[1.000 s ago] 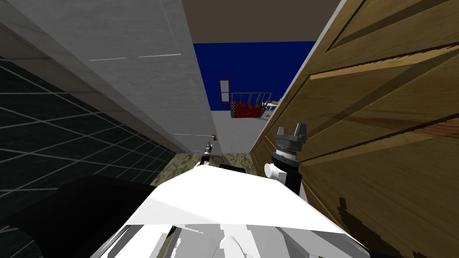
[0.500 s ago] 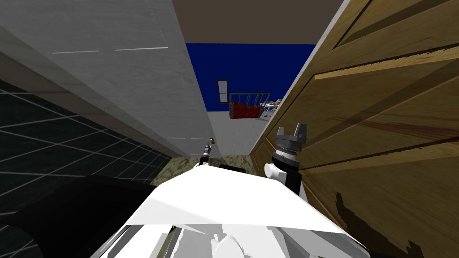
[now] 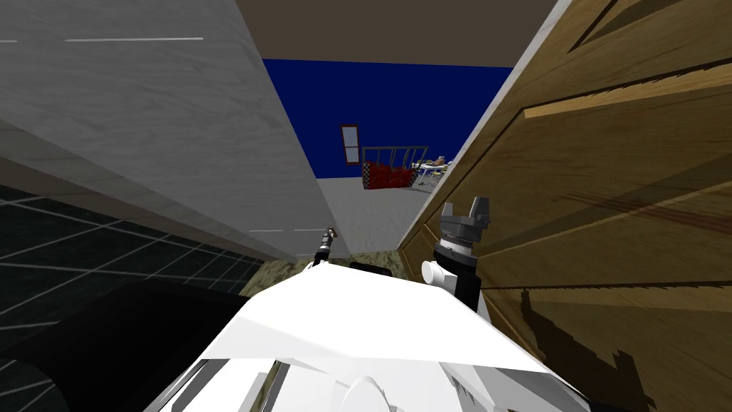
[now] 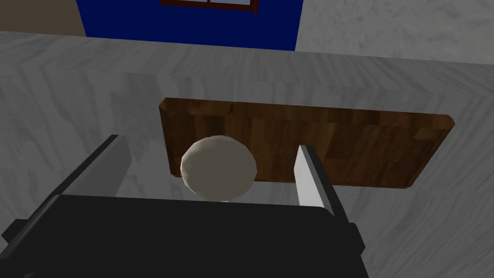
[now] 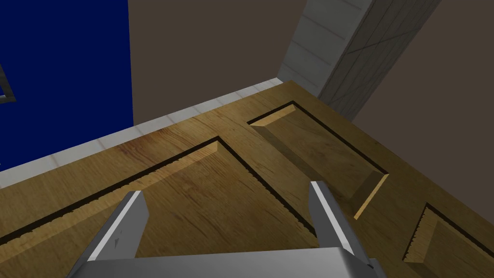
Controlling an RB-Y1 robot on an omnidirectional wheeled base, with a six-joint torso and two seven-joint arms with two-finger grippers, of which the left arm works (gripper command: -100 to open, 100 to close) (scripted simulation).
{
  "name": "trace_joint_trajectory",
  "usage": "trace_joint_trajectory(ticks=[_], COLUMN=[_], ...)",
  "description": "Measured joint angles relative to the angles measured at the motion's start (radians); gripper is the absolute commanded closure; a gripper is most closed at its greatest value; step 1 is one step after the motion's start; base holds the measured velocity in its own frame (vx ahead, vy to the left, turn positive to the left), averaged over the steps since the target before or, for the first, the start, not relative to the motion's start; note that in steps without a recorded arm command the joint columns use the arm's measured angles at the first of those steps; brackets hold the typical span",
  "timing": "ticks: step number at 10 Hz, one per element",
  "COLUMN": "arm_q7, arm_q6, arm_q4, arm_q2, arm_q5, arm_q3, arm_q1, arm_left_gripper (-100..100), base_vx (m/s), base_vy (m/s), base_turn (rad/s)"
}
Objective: Pull the door open
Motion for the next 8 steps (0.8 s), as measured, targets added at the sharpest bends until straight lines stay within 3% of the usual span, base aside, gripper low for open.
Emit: trace_joint_trajectory(ticks=[5,6,8], arm_q7=[-0.003,-0.003,0.017], arm_q6=[0.005,0.005,-0.006], arm_q4=[-0.001,0.0,-0.006], arm_q2=[-0.001,-0.002,0.019], arm_q5=[-0.001,-0.001,-0.006], arm_q3=[-0.001,-0.001,-0.012], arm_q1=[-0.001,0.0,0.008], arm_left_gripper=[100,100,100], base_vx=[-0.013,-0.141,-0.186], base_vy=[-0.001,0.013,0.063], base_turn=[-0.003,-0.171,-0.141])
